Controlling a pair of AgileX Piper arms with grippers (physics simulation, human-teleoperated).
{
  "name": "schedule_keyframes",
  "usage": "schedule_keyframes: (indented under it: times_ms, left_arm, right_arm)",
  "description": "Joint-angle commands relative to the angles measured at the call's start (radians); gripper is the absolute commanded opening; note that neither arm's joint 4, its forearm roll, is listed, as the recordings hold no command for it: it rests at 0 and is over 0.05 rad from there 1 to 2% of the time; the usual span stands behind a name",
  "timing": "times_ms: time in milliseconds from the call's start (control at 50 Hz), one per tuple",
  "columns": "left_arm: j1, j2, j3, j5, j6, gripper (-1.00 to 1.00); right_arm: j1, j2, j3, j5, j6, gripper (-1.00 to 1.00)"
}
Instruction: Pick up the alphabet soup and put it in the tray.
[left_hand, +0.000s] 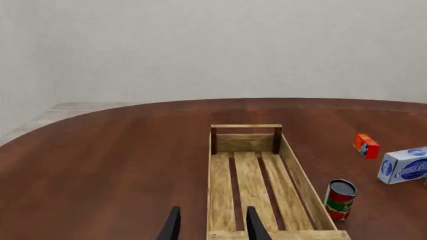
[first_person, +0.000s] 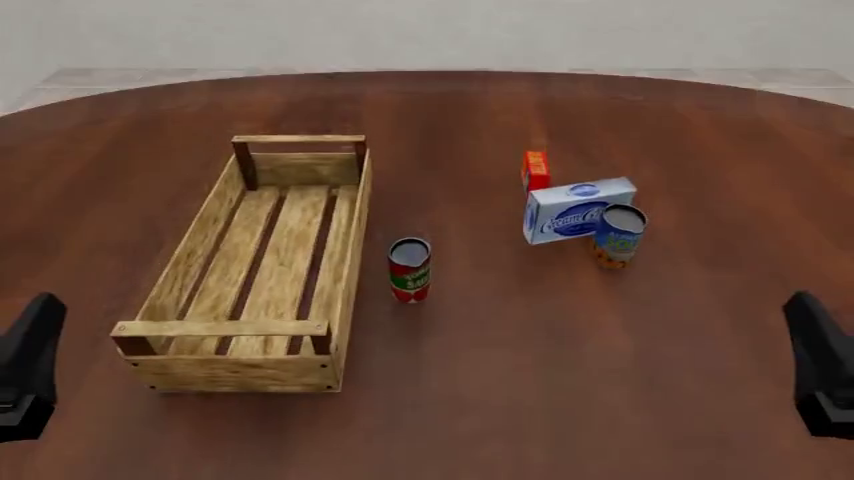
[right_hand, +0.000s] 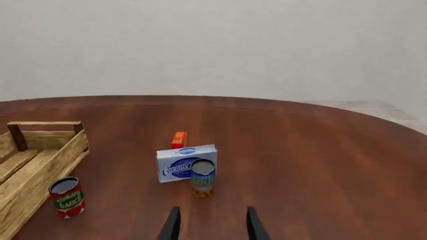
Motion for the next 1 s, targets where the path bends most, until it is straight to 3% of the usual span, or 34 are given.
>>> schedule_keyframes:
  times_ms: [20, 80, 120, 200, 260, 320, 380, 400, 460, 500, 700, 1000]
  left_arm:
    - [0.0, 0.0, 0.0, 0.0, 0.0, 1.0]
    - [0.0, 0.0, 0.0, 0.0, 0.0, 1.0]
    - [0.0, 0.0, 0.0, 0.0, 0.0, 1.0]
    - [0.0, 0.0, 0.0, 0.0, 0.0, 1.0]
    - [0.0, 0.0, 0.0, 0.0, 0.0, 1.0]
    - [0.0, 0.0, 0.0, 0.0, 0.0, 1.0]
    - [0.0, 0.0, 0.0, 0.0, 0.0, 1.0]
    - [0.0, 0.0, 0.0, 0.0, 0.0, 1.0]
    - [0.0, 0.0, 0.0, 0.0, 0.0, 1.0]
    - [0.0, 0.0, 0.0, 0.0, 0.0, 1.0]
    - [0.0, 0.0, 0.0, 0.0, 0.0, 1.0]
    - [0.0, 0.0, 0.0, 0.0, 0.0, 1.0]
  right_arm:
    - [-0.004, 0.017, -0.004, -0.009, -0.01, 1.0]
    - [-0.027, 0.041, -0.015, -0.023, -0.056, 1.0]
    - [-0.045, 0.157, -0.027, -0.088, -0.046, 1.0]
    - [-0.026, 0.246, -0.06, -0.131, -0.054, 1.0]
    - [0.053, 0.425, -0.095, -0.208, -0.007, 1.0]
    - [0.013, 0.457, -0.115, -0.236, -0.052, 1.0]
    - [0.039, 0.513, -0.141, -0.253, -0.049, 1.0]
    - [0.024, 0.545, -0.145, -0.265, -0.004, 1.0]
    - [0.052, 0.593, -0.174, -0.265, 0.005, 1.0]
    - [0.041, 0.686, -0.201, -0.281, -0.046, 1.0]
    - [0.043, 0.839, -0.34, -0.225, -0.134, 1.0]
    - [0.096, 1.1, -0.565, -0.106, -0.144, 1.0]
